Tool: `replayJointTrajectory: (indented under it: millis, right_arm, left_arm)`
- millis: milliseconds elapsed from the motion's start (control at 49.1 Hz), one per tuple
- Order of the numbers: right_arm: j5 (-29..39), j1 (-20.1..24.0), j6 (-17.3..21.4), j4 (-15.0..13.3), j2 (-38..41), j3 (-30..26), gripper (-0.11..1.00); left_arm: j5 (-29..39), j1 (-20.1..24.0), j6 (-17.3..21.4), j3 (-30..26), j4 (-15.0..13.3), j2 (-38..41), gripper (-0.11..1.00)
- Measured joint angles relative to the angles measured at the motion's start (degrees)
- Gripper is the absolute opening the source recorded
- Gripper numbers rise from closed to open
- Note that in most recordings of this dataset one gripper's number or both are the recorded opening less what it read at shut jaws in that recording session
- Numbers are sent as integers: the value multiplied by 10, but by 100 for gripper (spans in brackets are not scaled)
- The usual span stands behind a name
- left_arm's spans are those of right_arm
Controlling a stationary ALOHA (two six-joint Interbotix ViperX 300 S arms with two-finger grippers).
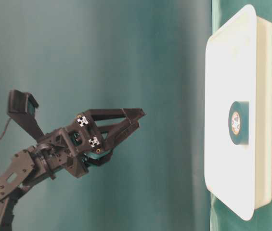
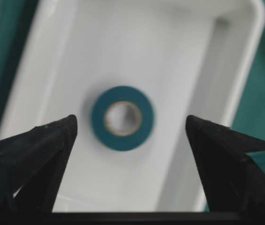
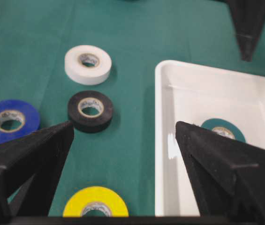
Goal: Pick up the tape from a random location and place it into the white case.
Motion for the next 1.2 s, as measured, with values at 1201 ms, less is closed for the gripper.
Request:
replayJointTrajectory:
  millis: [1201]
  right_arm:
    - [0, 0, 2, 1, -3, -1, 91]
  left_arm:
    - [-126, -158, -1, 185, -1, -206, 95]
